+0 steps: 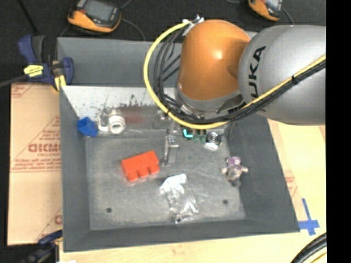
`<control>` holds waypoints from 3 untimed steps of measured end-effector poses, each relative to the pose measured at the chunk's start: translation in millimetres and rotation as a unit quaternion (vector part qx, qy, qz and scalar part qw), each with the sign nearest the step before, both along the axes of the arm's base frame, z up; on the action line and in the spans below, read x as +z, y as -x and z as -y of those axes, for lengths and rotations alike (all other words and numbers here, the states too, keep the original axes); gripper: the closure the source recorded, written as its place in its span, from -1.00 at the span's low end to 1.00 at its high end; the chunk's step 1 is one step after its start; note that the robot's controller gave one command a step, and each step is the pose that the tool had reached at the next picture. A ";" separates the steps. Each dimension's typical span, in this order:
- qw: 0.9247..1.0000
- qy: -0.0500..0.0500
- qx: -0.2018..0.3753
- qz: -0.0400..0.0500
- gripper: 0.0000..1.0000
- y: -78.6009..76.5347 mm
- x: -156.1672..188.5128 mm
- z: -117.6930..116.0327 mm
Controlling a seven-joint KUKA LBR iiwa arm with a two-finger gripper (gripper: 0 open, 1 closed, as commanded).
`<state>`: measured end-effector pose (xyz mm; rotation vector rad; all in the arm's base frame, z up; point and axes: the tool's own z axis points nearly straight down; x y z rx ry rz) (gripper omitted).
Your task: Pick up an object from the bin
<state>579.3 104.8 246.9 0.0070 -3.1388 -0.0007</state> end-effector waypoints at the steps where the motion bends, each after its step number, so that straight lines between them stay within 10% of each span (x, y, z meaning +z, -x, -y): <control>1: 1.000 0.000 -0.025 -0.001 -1.00 -29.0 -173.1 -59.3; 2: 1.000 0.002 -0.001 0.001 -1.00 21.0 -177.0 26.3; 3: 1.000 0.000 0.000 0.003 1.00 19.2 -176.3 20.7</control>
Offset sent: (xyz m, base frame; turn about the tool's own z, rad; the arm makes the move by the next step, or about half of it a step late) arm 0.0298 0.0585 -0.1693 0.0533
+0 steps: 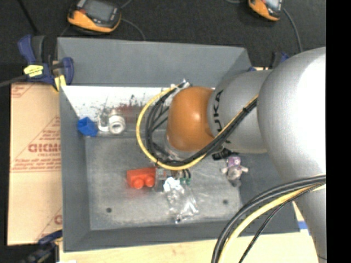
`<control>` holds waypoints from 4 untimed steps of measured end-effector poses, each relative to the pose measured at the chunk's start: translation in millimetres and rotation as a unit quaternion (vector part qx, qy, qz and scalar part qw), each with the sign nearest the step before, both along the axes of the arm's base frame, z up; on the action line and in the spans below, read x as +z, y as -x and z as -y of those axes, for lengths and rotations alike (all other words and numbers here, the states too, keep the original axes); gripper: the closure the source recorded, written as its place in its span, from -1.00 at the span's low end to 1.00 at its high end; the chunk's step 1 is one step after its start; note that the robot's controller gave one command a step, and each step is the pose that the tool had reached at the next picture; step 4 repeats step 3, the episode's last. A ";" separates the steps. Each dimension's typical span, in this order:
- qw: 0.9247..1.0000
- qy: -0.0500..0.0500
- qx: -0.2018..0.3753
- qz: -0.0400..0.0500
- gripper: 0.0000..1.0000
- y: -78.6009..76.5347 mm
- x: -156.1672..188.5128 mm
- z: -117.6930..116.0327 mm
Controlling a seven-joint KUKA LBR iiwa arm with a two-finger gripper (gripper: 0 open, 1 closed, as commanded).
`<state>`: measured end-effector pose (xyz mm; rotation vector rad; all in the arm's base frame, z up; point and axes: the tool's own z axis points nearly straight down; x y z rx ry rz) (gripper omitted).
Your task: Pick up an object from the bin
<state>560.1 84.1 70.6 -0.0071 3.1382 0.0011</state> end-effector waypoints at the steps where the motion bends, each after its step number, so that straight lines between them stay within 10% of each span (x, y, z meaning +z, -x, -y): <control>1: 1.000 0.000 -0.001 0.000 1.00 0.2 -0.1 -0.4; 2: 0.999 -0.001 0.040 0.002 1.00 53.7 112.4 -53.8; 3: 0.999 -0.001 0.047 0.004 1.00 47.9 192.7 -84.5; 4: 0.999 -0.001 0.047 0.004 1.00 47.9 192.7 -84.5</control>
Offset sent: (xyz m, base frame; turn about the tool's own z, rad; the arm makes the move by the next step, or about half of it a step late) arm 0.0000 0.0000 0.0000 0.0000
